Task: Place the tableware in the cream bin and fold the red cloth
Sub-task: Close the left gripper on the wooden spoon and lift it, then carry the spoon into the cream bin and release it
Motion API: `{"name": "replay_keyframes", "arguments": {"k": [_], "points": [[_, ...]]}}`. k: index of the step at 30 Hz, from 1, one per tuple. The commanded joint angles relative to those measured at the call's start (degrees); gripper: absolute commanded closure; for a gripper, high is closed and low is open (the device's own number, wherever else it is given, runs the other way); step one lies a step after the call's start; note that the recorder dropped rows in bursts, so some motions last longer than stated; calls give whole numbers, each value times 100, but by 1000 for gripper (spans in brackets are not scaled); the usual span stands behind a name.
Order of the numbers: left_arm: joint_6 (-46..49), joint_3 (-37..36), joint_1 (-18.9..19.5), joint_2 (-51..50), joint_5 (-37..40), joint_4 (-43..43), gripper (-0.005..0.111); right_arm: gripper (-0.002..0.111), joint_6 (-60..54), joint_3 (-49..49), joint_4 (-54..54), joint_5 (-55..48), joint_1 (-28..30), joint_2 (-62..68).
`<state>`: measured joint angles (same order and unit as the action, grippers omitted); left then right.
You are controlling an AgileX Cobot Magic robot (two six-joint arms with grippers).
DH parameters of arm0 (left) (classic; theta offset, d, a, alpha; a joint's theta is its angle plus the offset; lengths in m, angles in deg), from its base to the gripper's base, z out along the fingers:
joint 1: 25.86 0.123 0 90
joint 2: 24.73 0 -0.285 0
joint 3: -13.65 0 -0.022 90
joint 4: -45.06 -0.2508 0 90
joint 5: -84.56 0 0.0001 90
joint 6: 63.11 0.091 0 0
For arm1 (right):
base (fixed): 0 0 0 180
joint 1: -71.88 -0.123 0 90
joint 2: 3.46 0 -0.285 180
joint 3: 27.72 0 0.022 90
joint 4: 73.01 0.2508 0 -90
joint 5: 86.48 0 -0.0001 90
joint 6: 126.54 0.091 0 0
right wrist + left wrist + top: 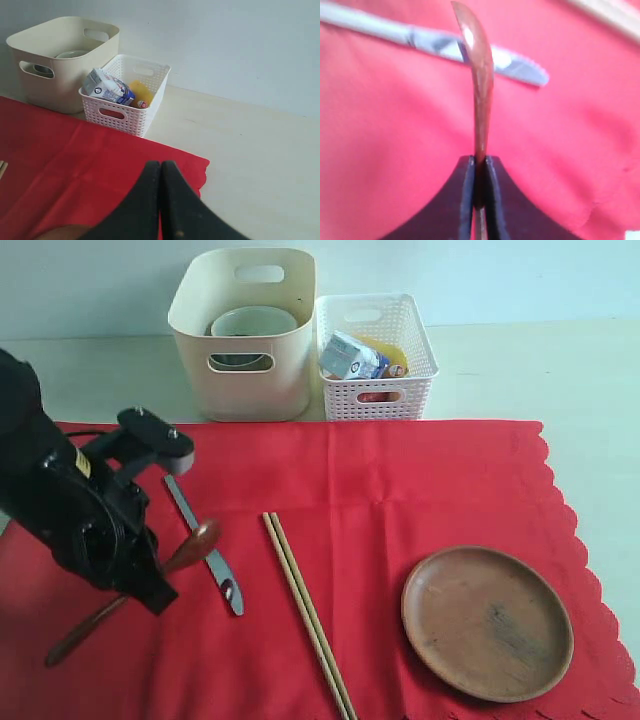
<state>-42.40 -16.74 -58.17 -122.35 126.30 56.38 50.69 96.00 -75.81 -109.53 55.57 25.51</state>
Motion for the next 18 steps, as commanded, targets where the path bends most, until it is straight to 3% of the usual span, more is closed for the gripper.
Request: {"name": "replay_keyframes", "arguments": {"k": [1, 9, 13, 18], "points": [[-17, 511, -30, 370, 172, -96, 106, 108, -1, -17, -14, 56, 4, -42], [-17, 1361, -30, 555, -278, -1131, 106, 108, -1, -17, -14, 56, 4, -42], [-236, 1600, 59, 555, -1549, -1867, 106, 108, -1, -17, -14, 56, 4, -42], [-994, 1600, 923, 374, -3975, -1905, 106, 108, -1, -17, -14, 56, 4, -42]]}}
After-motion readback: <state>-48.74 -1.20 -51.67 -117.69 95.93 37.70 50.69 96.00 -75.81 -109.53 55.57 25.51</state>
